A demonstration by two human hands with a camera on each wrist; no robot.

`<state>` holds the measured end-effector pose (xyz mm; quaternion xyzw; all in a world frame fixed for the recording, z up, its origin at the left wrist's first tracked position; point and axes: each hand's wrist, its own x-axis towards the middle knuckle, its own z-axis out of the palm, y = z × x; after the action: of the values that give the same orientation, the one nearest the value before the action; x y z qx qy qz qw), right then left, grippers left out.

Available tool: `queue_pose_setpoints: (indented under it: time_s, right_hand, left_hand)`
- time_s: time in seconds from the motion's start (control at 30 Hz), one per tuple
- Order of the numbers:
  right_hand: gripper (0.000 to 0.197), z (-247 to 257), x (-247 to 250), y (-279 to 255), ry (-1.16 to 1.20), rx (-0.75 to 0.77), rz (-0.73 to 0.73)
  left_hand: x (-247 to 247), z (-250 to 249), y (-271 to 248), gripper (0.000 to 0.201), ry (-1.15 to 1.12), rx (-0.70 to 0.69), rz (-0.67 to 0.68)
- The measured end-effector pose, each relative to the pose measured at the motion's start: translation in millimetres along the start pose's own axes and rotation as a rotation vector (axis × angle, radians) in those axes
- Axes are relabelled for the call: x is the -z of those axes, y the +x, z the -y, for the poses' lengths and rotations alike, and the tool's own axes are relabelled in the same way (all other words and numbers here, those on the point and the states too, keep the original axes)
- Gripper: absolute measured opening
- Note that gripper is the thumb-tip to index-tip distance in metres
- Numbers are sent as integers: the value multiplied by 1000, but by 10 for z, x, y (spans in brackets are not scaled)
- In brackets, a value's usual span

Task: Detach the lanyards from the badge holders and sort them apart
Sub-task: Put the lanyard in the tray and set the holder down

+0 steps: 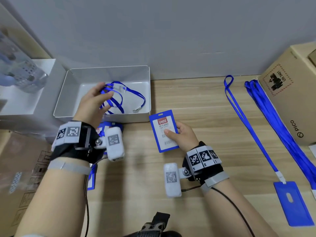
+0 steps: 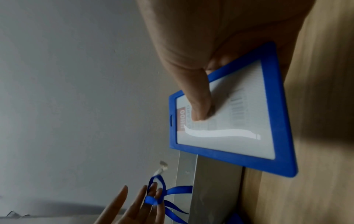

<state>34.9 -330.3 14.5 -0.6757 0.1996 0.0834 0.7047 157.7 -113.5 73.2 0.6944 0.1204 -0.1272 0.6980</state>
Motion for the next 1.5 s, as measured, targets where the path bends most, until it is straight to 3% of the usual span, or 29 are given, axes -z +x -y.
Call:
queue_pose_setpoints:
  time_s: [0.1,0.23,0.37,0.43,0.6,0.67,0.77,0.87,1.03,1.17,1.33,1.5]
  right_hand:
    - [21,22,-31,-3,21,5,-10]
    - [21,104,-8,-59,60,38,-19]
    - [23,149,121,-189,105,53,-27]
    - [23,155,228,-284,124,63,-24]
    - [13,61,712,-554,201,39,-83]
    - [10,-38,1034,-683,194,18,-214]
    - [19,-321,1625,-873,158,-20,-539]
    - [12,-583,2203,-1112,-135,-121,-853]
    - [29,-931,2948,-1498,-504,-251,-1055]
    - [31,-1174,3238,-1589,-603,-348,-1064]
    - [29,-1275,3334,-1586,-618,-370,-955]
    - [18,-1365,3363,-1516,-590,-360,-996]
  left_hand:
    - [-66,-78,14,52,72,18,-12]
    - [-325,139,-259,46,135,5,40]
    - [-766,394,-674,32,109,171,424]
    - [-1005,495,-835,27,78,187,528]
    - [-1491,710,-1007,13,89,131,442]
    - [-1664,796,-1043,12,83,149,418]
    - [-1927,927,-1121,11,93,173,408]
    - [-2199,1063,-1217,11,121,190,420]
    - [-2615,1204,-1370,12,139,208,461]
    - [-2868,1244,-1416,12,128,221,460]
    - [-3059,1271,-1457,11,107,240,438]
    - [-3115,1303,-1453,11,109,241,429]
